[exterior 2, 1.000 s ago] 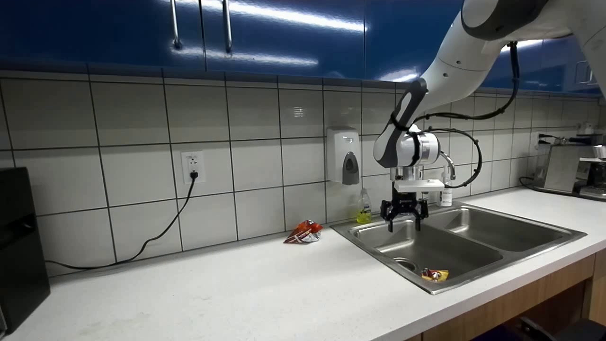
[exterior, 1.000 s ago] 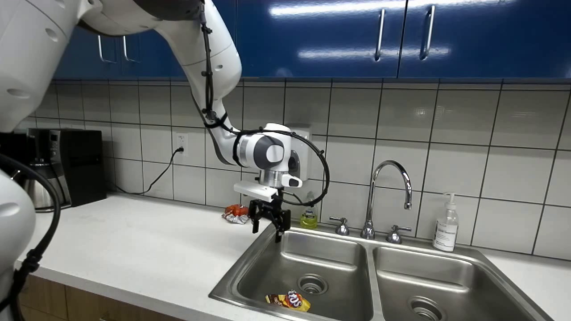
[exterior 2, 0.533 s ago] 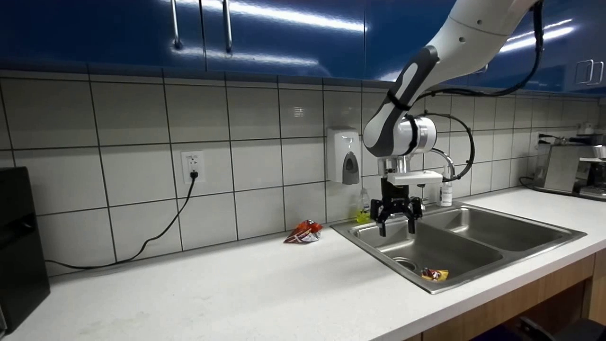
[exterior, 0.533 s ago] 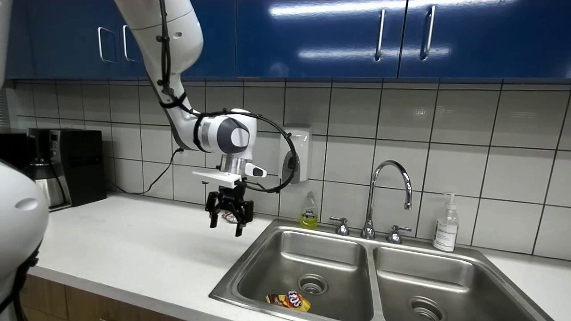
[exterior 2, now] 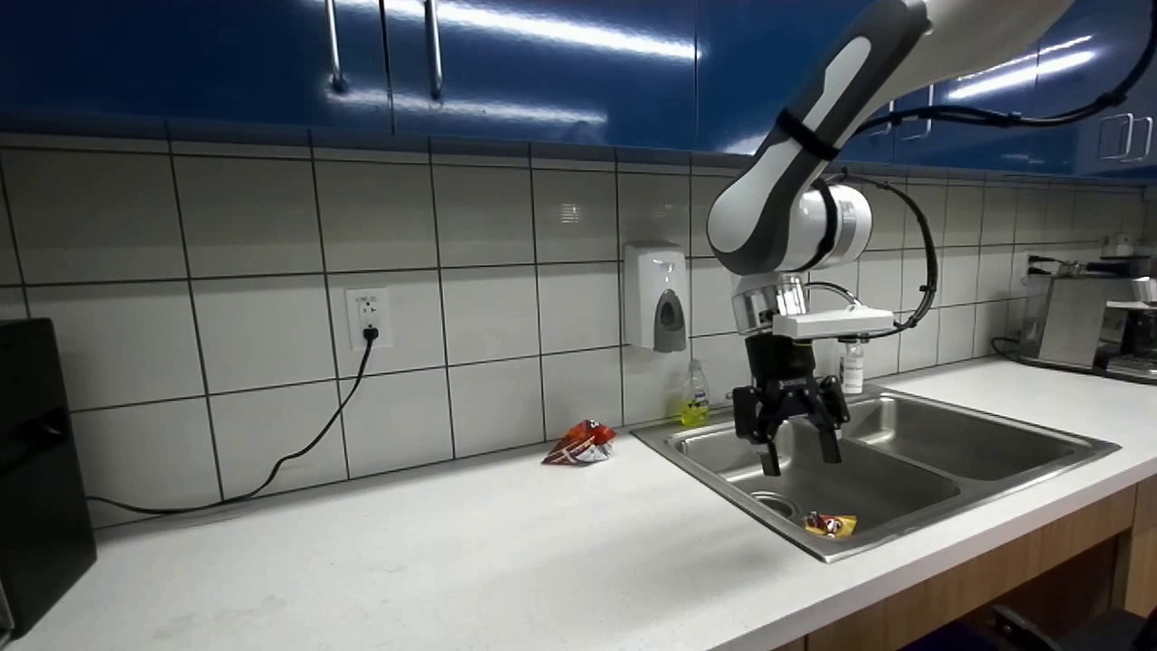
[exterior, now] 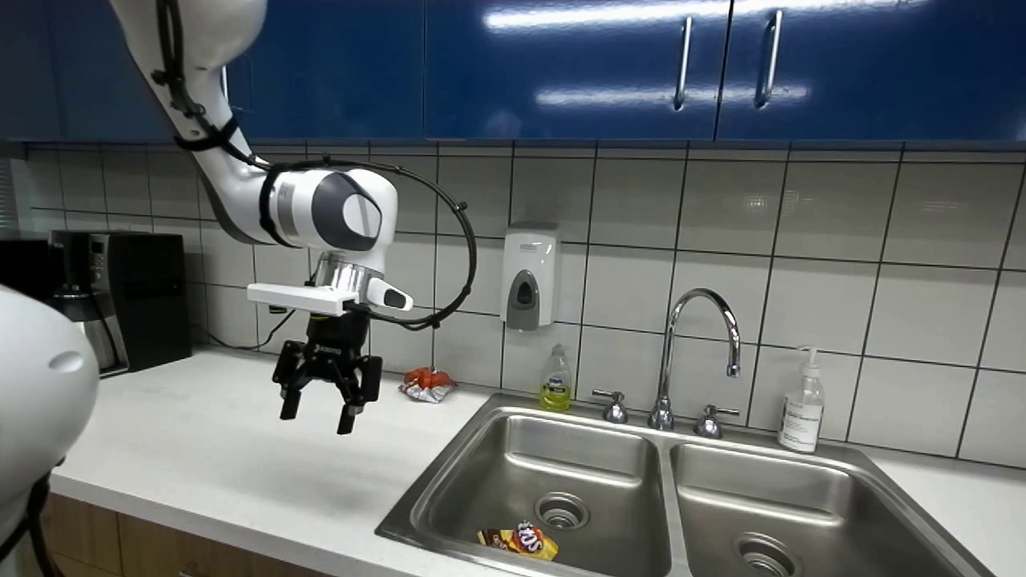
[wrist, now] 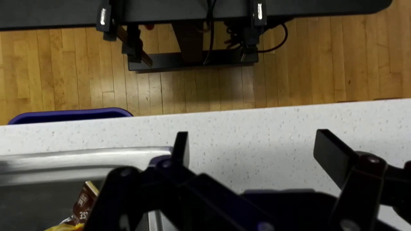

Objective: Put the yellow packet inside the left sink

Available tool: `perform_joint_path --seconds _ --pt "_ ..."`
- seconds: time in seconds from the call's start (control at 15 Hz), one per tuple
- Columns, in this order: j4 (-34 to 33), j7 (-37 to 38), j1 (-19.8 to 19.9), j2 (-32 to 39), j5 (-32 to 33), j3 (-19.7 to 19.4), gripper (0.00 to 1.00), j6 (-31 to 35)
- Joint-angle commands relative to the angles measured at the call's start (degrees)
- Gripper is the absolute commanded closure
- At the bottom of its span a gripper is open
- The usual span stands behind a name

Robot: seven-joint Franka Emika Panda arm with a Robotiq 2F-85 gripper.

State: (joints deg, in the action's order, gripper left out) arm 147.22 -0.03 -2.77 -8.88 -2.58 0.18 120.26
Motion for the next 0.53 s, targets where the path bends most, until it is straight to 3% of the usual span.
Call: perform_joint_path --seconds 0.0,0.13,0.2,0.47 --pt "5.32 2.09 -0.32 -10.21 1.43 1.85 0.0 -4.86" --pt "6.25 2.12 -0.8 -14.03 1.6 2.79 0.0 -7.38" --pt "3.68 0.09 -0.25 -8.03 0.27 1.59 0.0 -4.99" --pt "5.18 0.25 -0.69 -12.36 0.31 2.21 0.0 -6.58"
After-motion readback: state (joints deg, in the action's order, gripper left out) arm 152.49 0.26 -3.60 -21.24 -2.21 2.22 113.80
